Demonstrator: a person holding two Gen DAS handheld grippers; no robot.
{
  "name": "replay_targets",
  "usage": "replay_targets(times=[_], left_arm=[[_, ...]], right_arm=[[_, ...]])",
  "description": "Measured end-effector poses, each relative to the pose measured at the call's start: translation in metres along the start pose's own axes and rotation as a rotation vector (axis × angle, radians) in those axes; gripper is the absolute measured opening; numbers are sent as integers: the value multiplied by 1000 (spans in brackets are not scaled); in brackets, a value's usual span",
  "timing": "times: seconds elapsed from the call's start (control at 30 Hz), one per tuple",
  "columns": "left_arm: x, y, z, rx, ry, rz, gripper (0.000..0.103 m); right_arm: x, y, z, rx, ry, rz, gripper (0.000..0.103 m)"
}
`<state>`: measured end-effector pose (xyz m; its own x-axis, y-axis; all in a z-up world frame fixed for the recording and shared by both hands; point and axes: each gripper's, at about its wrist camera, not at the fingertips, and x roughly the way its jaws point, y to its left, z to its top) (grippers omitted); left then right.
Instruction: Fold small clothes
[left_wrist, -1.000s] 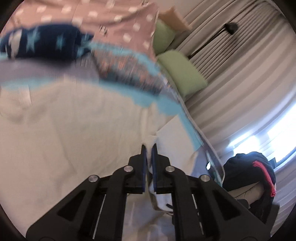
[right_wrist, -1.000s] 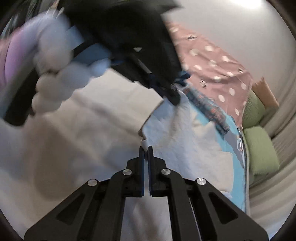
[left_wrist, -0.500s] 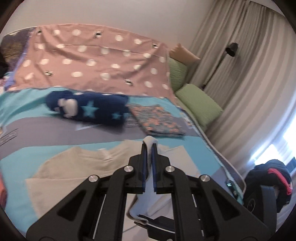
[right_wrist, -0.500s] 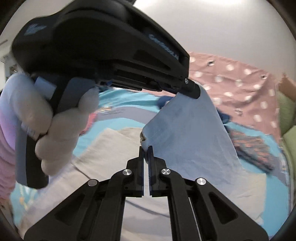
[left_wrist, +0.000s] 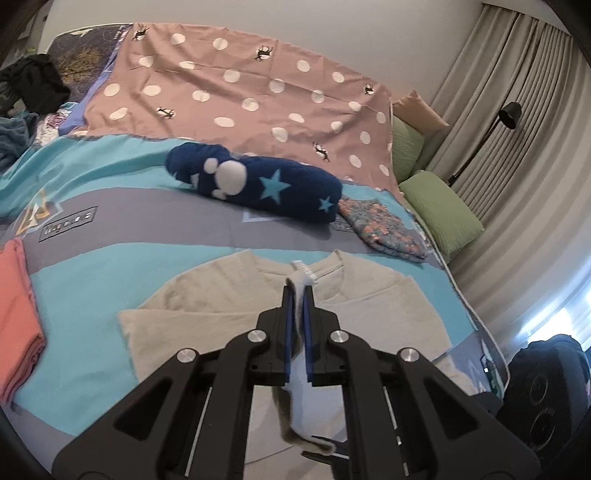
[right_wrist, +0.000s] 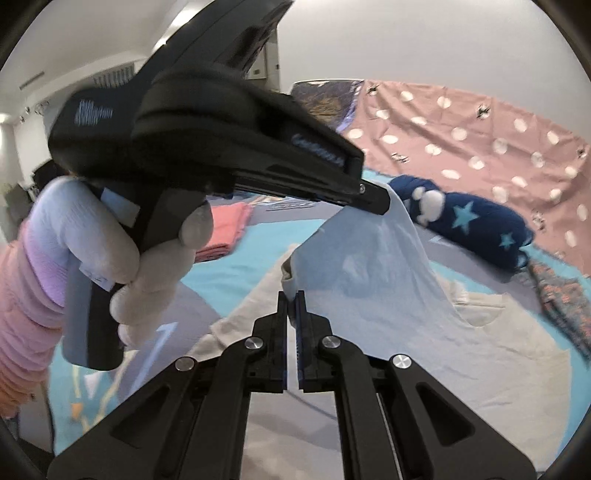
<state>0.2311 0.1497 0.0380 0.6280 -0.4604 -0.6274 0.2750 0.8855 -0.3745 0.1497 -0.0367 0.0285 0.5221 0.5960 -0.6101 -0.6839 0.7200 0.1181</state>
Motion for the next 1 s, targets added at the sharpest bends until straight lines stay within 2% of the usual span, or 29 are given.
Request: replay_targets(times=[0.2,0.3,0.4,0.47,0.57,0.63,0.7,0.77,0.93,1.0], left_arm=[[-1,33,-22,-56,22,63,5],[10,54,-38,-74,48,136,7],[31,73,-59,-75,109,211,11],[41,78,-71,-44,138,275,12],[41,76,-78,-10,135,294,16],[37,70,-77,9,135,311,23],[30,58,-74,42,115,342,28],[24,44,-69,70,86,340,36],[31,-14,-55,119,77,228,43],[45,-41,-51,154,92,189,48]], right_arm=[[21,11,-12,40,60,77,3],[38,18,-20,26,102,82,3],[52,24,-34,16,177,79,7],[47,20,-45,34,206,88,15],[23,3,-56,53,194,63,20],[1,-18,-61,85,177,35,25],[-35,-50,-73,141,147,-31,32],[-68,-78,-88,190,124,-118,33],[-143,-167,-141,425,67,-379,33],[-156,-189,-159,472,77,-461,34]])
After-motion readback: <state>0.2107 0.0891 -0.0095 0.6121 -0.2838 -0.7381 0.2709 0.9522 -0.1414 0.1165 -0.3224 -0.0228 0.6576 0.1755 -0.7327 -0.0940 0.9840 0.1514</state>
